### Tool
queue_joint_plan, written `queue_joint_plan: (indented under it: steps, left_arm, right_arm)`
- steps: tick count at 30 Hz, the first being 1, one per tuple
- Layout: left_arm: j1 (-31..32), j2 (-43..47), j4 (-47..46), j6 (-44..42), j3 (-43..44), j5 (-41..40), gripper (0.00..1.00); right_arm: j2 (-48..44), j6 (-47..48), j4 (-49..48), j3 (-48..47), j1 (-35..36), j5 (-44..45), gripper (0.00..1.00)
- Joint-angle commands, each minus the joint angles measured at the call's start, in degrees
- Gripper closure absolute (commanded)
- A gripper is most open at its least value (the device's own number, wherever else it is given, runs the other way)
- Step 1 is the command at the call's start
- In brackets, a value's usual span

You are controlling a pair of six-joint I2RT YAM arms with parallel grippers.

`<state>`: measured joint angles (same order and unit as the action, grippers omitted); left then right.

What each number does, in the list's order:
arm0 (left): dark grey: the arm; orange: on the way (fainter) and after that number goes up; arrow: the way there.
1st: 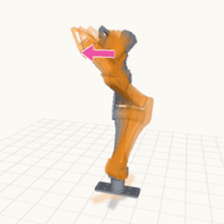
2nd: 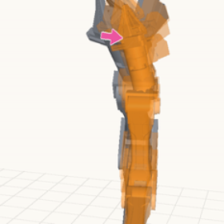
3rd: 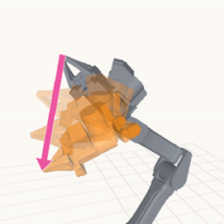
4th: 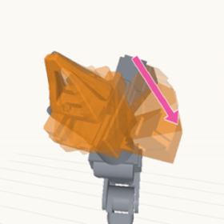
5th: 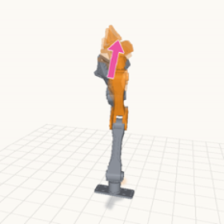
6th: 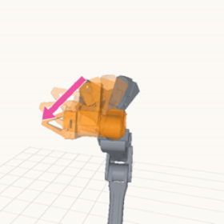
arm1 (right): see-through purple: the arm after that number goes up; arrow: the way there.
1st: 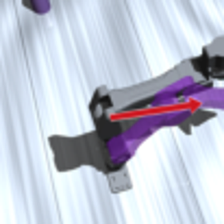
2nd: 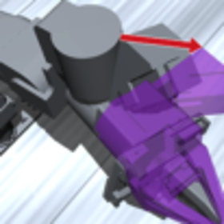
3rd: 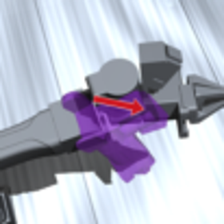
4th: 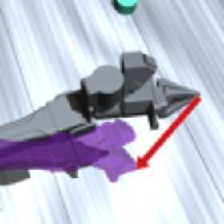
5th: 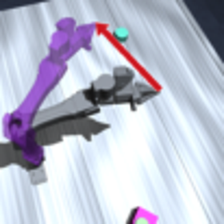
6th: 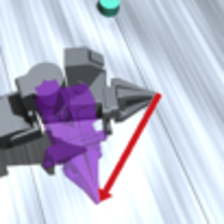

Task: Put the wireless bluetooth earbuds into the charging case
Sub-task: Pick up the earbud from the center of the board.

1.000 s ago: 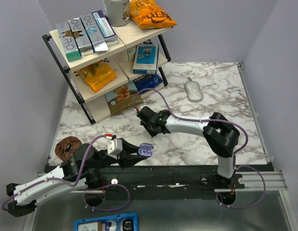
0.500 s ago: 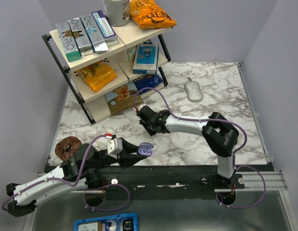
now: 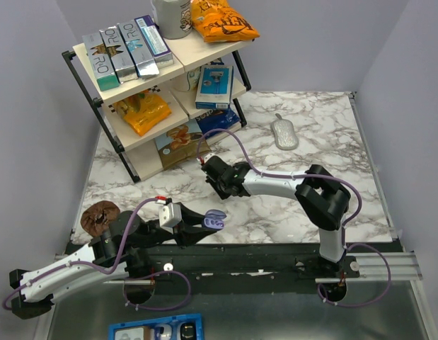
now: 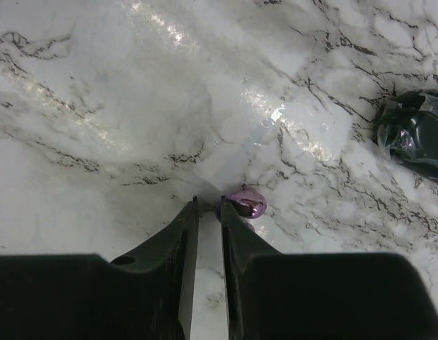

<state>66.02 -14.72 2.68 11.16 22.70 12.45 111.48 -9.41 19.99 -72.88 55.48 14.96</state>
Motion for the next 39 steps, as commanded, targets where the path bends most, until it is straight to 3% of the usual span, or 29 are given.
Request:
queue_joint_plan:
  steps: [1, 11, 19, 27, 30, 39]
  left_arm:
    - [0.07, -0.40, -0.83, 0.27, -0.29, -0.85, 1.00]
    - [-0.01, -0.48, -0.92, 0.36, -0.29, -0.67, 1.00]
    - [-0.01, -0.40, -1.01, 0.36, -0.20, -0.76, 1.00]
    - [-0.01, 0.04, -0.48, 0.27, -0.02, -1.64, 1.00]
    - [-0.01, 0.57, 0.13, 0.27, 0.33, -3.48, 1.00]
    - [-0.01, 4.00, -0.65, 0.44, 0.59, -11.12, 1.00]
  right_arm:
    - [1.19, -0.08, -0.04, 1.78, -0.73, 2.00, 0.76]
    - [0.41, -1.22, -0.30, 3.27, -0.90, 1.74, 0.99]
    - [-4.42, -1.49, -0.39, 4.41, -0.90, -0.54, 0.99]
    - [-15.57, -1.93, -2.58, 8.19, -0.99, -5.90, 0.99]
    - [-21.71, -2.54, -4.33, 10.12, -1.60, -10.73, 0.99]
    - [-42.38, -3.95, -10.75, 17.77, -8.81, -43.50, 0.99]
